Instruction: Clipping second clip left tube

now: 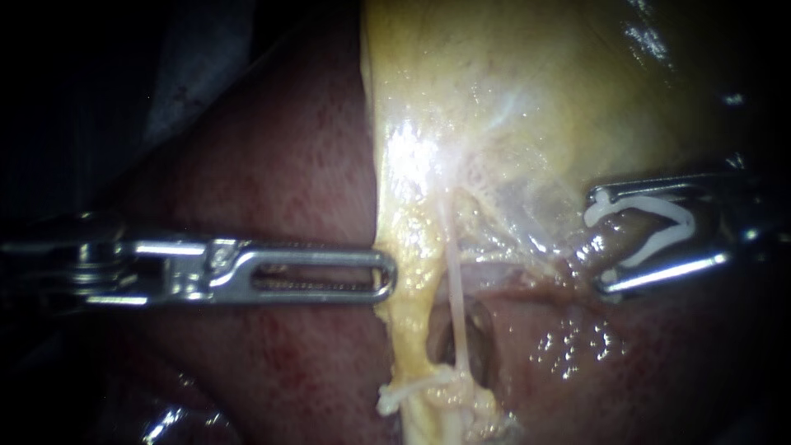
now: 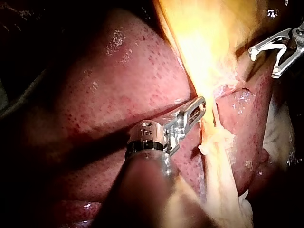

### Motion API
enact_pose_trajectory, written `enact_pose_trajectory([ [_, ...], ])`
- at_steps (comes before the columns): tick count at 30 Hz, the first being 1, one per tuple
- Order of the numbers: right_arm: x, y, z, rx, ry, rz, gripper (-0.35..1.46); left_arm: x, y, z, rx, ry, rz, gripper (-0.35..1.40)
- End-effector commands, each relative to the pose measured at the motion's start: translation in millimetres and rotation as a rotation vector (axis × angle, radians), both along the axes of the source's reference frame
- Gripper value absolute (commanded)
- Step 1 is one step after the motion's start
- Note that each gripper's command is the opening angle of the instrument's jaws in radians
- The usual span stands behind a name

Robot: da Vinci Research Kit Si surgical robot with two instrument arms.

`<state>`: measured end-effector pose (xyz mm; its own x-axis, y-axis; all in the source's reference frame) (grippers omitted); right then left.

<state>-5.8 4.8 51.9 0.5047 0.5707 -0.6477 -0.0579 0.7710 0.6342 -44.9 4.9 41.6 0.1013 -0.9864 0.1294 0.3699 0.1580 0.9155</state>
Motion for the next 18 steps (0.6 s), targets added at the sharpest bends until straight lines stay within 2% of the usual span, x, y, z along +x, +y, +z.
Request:
enact_pose_trajectory([
  [1, 0.0, 0.0, 0.0, 0.000, 0.000, 0.000, 0.58, 0.0, 0.0, 0.0, 0.000, 0.000, 0.000, -0.35],
  [9, 0.0, -0.2, 0.1, -0.001, 0.000, 0.000, 0.58, 0.6, -0.1, -0.8, 0.002, -0.003, 0.003, -0.35],
  [18, 0.2, -0.6, 0.3, 0.002, 0.006, -0.008, 0.58, 2.8, -0.2, -2.3, 0.009, -0.012, 0.013, -0.35],
])
